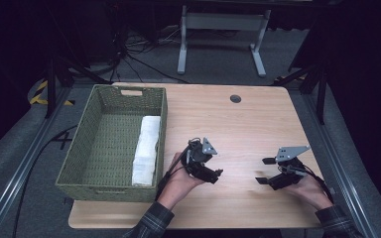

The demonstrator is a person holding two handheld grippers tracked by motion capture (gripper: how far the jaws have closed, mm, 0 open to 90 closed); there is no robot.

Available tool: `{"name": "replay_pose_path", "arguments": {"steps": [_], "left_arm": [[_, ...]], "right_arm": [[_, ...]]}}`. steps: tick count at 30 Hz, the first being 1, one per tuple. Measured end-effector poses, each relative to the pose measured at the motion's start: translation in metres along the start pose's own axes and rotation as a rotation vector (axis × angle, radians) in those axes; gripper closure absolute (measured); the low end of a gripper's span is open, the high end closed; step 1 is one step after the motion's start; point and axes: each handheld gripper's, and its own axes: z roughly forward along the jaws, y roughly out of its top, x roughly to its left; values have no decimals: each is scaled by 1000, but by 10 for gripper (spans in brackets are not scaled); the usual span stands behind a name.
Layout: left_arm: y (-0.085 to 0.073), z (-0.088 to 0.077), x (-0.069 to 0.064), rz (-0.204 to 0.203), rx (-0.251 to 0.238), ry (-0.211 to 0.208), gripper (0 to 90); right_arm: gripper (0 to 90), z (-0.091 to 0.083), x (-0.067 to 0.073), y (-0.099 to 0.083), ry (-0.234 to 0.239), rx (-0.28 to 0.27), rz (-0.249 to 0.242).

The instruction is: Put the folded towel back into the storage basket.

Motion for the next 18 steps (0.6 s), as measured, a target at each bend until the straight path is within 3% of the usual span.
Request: {"name": "replay_pose_path", "arguments": {"steps": [5, 6, 18], "left_arm": [[-14, 17, -9, 31, 51, 7, 154], [-18, 21, -12, 51, 68, 9, 151], [-27, 35, -14, 59, 125, -13, 147]], "right_arm": [[195, -1, -1, -16, -16, 20, 38], [193, -1, -2, -21, -36, 34, 42], [194, -4, -3, -28, -53, 41, 41]]}}
